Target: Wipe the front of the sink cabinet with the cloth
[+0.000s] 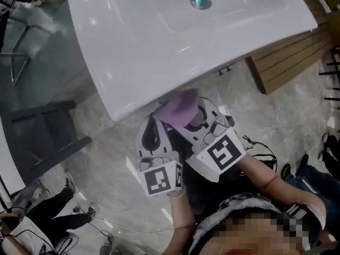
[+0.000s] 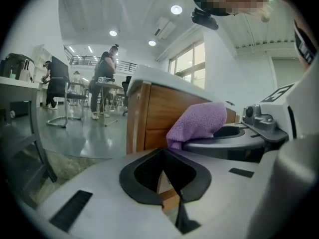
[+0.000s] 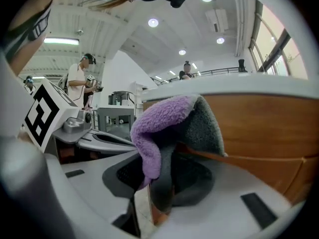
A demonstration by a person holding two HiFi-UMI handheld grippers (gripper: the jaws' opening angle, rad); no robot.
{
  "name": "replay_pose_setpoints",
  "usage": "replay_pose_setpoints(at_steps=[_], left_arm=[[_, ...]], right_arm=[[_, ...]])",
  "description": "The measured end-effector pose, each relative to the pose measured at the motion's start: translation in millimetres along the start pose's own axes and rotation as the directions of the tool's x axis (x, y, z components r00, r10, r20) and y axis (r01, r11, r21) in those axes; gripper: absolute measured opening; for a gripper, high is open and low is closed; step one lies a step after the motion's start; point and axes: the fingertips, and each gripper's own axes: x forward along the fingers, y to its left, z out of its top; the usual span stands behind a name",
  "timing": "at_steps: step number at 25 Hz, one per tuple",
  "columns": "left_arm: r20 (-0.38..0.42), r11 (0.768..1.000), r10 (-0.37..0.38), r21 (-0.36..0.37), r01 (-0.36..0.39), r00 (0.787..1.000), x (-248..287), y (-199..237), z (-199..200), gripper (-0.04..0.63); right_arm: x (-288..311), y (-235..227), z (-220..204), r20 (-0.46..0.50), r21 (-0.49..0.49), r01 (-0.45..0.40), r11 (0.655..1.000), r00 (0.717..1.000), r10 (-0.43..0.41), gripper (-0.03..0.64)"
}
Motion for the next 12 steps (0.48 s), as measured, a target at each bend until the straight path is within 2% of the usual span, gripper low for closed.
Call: replay_pose_setpoints(at_steps=[6,12], left_arm=[[0.070,1.000,0.025,-0.016,-0.024,0.997,14,5,-61,0.000],[0.121,0.997,0.074,-0.041,-0.069,0.990,23,-8,-115,0.000]], right_arm=[[13,7,-69,0.085,0.015,-0.014,1.000,0.996,0.013,0.179],[11,6,-128,0.127,-0.038,0.017,0.999,0.992,-0.012,0.178]])
